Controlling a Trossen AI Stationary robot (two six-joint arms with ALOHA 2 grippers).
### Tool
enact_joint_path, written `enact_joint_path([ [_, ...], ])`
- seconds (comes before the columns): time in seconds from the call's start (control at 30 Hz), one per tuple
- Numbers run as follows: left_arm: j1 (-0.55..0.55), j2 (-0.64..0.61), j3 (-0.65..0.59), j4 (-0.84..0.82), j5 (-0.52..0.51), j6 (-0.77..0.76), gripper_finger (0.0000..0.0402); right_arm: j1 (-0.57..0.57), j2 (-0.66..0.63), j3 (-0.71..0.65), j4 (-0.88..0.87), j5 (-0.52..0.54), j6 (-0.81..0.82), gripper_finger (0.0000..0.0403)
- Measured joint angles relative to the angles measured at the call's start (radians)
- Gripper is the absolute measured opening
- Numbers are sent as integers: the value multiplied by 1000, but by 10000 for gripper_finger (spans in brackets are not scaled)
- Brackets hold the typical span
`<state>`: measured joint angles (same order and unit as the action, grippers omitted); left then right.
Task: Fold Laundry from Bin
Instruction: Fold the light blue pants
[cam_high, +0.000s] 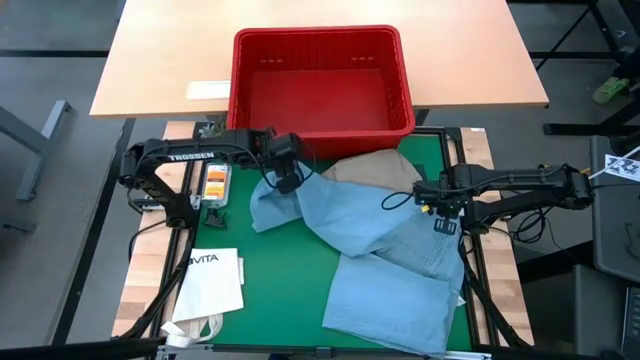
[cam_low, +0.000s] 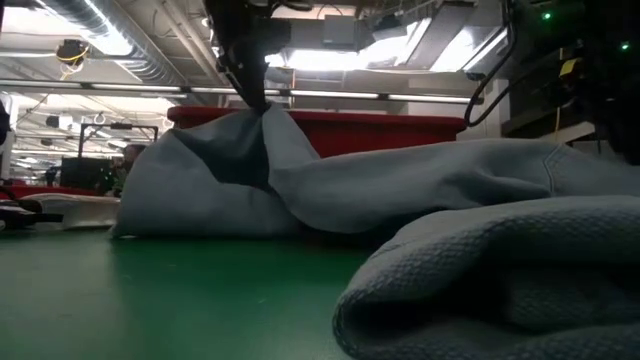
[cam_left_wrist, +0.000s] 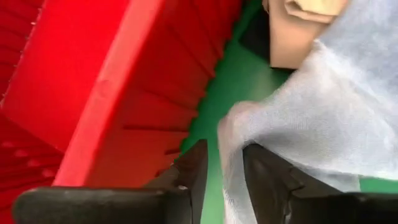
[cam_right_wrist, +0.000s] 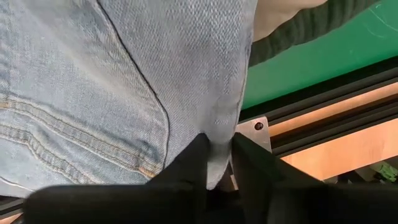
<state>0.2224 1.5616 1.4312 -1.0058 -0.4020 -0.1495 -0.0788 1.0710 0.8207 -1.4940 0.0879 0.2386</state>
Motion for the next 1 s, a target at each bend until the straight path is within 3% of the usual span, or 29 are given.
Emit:
enact_joint_path([
  [0.27, 33, 0, 116, -81, 3, 50, 111, 0, 0, 0, -2, 7, 0, 134],
  [0.63, 41, -1, 259, -188, 5, 62, 111, 0, 0, 0, -1, 17, -4, 139],
  [0.7, 39, -1, 270, -251, 56, 3, 111, 0, 0, 0, -1, 14, -4, 139],
  [0.87, 19, -4, 252, -483, 341, -228, 112, 0, 0, 0, -1, 7, -4, 139],
  [1.0, -65, -3, 153, -490, 357, -329, 112, 0, 0, 0, 0, 16, -5, 138],
])
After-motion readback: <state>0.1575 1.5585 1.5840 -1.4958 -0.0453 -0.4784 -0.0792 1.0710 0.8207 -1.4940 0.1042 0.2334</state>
